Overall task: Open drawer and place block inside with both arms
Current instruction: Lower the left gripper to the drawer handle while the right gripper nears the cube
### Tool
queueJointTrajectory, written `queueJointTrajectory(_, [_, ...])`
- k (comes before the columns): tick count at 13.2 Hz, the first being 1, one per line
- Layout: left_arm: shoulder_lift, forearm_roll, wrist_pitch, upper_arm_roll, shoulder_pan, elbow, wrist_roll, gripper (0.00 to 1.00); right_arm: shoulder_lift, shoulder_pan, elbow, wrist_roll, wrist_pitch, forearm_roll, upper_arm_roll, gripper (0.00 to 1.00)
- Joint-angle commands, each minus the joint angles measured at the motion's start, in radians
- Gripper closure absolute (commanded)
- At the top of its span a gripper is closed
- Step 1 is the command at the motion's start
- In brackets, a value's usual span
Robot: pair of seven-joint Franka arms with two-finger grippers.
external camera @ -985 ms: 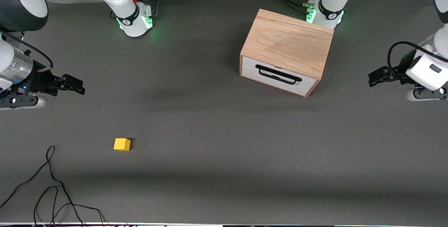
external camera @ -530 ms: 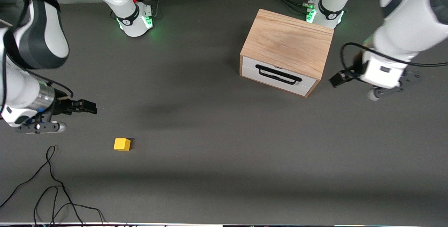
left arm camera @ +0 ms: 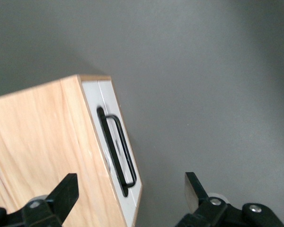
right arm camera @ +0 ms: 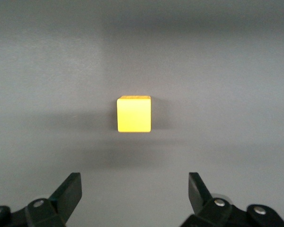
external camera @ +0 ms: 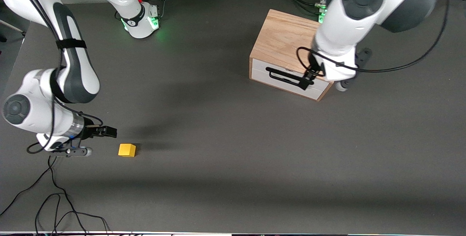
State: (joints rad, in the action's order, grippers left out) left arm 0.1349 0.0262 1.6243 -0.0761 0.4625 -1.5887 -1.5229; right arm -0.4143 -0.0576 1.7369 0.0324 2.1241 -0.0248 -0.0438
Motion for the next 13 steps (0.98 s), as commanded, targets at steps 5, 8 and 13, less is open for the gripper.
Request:
queueJointTrajectory(5, [0.037, 0.009, 0.0, 0.015, 0.096, -0.027, -0.261, 0.0, -0.106, -0.008, 0.0, 0.003, 0.151, -0.003, -0.001, 0.0])
queueJointTrajectory(8, [0.037, 0.018, -0.017, 0.01, 0.113, -0.053, -0.298, 0.0, -0.126, -0.007, -0.008, 0.003, 0.166, -0.003, -0.001, 0.0])
queueJointTrajectory(13, [0.023, 0.009, 0.116, 0.013, 0.099, -0.209, -0.248, 0.0, -0.153, -0.008, -0.008, 0.001, 0.208, 0.006, -0.001, 0.0])
